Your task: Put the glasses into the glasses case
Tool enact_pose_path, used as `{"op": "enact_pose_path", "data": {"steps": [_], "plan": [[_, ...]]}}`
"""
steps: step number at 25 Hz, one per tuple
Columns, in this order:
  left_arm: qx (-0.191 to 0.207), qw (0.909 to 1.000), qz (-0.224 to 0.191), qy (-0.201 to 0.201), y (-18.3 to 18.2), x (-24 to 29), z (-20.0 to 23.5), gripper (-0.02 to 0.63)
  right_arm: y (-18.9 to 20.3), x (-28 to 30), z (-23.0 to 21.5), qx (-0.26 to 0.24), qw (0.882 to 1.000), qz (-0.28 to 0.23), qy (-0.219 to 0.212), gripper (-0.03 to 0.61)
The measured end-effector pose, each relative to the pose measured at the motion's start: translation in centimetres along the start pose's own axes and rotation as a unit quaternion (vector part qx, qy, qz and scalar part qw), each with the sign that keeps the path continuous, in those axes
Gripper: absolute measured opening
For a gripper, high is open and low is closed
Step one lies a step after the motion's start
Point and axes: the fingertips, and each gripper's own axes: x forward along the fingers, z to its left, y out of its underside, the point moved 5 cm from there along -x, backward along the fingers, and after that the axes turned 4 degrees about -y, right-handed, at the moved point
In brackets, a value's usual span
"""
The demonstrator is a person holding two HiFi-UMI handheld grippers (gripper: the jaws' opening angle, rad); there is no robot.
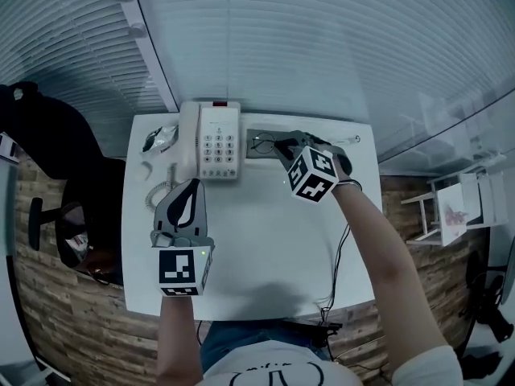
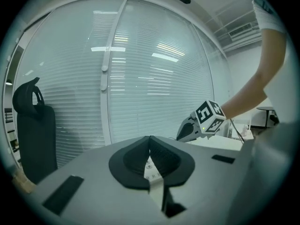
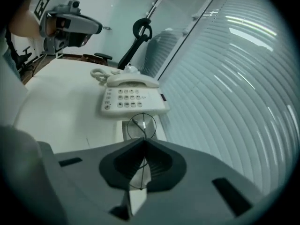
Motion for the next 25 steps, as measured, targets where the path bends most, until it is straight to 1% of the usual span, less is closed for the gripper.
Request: {"op": "enact_pose_path", "data": {"steps": [5,10,15,18,20,23,25], "plan": [[0.001,0.9999,0.008,0.007,0.6,0.8,0.3,0.017,0.7,2.8,0.3,-0.011,0.999,0.024,-0.023,0.017],[-0.002,0.9999,0.016,0.003,1.2,1.1,0.7,0.017,0.8,4.7,1.2,-0.025,0.997,0.046,-0.052,0.018],[-0.002,0.9997,0.023,-0.005,1.6,1.2,1.6,0.017,1.3,5.7,1.3,-0.040,0.994,0.075,-0.065,0.018],[-0.001,0.9996,0.025,-0.010,1.8,1.1,2.0,0.017,1.4,5.9,1.3,-0.047,0.993,0.078,-0.074,0.018],[-0.002,0.9995,0.028,-0.013,2.0,1.1,2.2,0.017,1.4,5.9,1.3,-0.047,0.993,0.078,-0.073,0.018],[-0.005,0.9994,0.031,-0.016,2.2,1.1,2.6,0.017,1.6,6.2,0.8,-0.053,0.993,0.085,-0.056,0.018],[-0.006,0.9993,0.031,-0.018,2.3,1.2,2.8,0.017,1.7,6.4,0.7,-0.048,0.993,0.086,-0.057,0.018]]}}
